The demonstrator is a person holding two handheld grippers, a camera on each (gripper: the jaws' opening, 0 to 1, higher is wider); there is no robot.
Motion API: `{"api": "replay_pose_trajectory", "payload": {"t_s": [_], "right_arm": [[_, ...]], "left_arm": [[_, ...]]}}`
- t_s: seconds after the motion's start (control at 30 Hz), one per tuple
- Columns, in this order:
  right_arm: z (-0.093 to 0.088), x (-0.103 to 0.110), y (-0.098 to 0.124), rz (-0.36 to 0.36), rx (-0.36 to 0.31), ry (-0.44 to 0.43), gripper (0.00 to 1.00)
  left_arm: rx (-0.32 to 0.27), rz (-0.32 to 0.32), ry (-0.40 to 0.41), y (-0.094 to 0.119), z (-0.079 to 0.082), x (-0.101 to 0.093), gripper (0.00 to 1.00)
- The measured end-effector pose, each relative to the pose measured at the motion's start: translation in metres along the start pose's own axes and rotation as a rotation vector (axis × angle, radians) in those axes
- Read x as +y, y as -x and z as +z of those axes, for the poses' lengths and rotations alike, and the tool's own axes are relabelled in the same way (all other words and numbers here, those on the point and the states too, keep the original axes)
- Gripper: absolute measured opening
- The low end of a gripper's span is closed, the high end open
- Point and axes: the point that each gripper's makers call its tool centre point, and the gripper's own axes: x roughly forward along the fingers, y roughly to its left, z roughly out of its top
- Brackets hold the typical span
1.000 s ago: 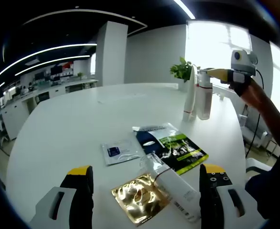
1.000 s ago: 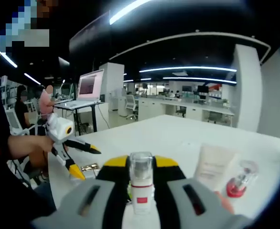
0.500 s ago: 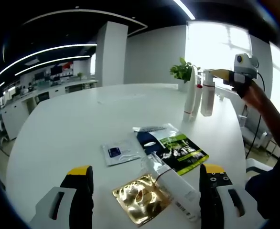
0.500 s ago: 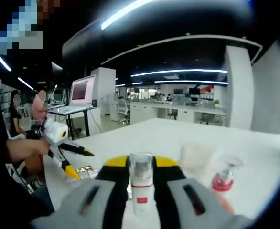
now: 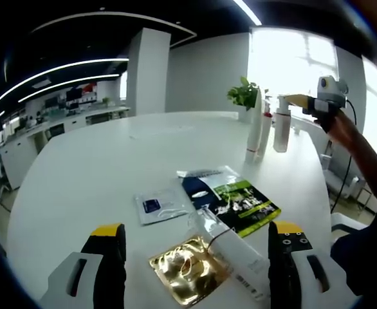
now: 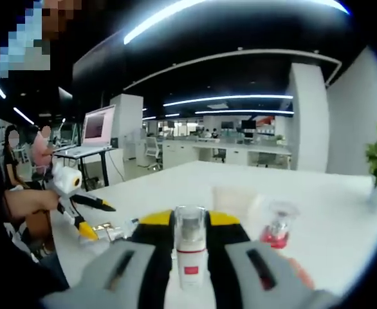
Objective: Arrange the skincare products in the storage area until every visible bottle or jar stands upright without overlapping.
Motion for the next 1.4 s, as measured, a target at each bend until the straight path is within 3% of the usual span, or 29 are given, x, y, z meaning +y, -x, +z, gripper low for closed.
{"api": "replay_pose_trajectory", "payload": {"t_s": [0.7, 1.1, 1.2, 1.4], "right_arm": [[-0.021, -0.049, 0.027, -0.171, -0.011, -0.022, 0.18], [-0.029, -0.069, 0.038, -0.29, -0.034, -0.011, 0.18], [-0.031, -0.074, 0.042, -0.321, -0.064, -0.052, 0.18], [-0.034, -0.078, 0.047, -0.374, -0.081, -0.054, 0.18]], "left_arm": [[0.009, -0.008, -0.001, -0.003, -0.001, -0.002, 0.93], [0.015, -0.013, -0.003, -0.004, -0.001, 0.0, 0.93], [0.018, -0.014, -0.006, -0.005, -0.001, 0.001, 0.93], [0.019, -0.02, -0.008, -0.005, -0.002, 0.001, 0.93]]}}
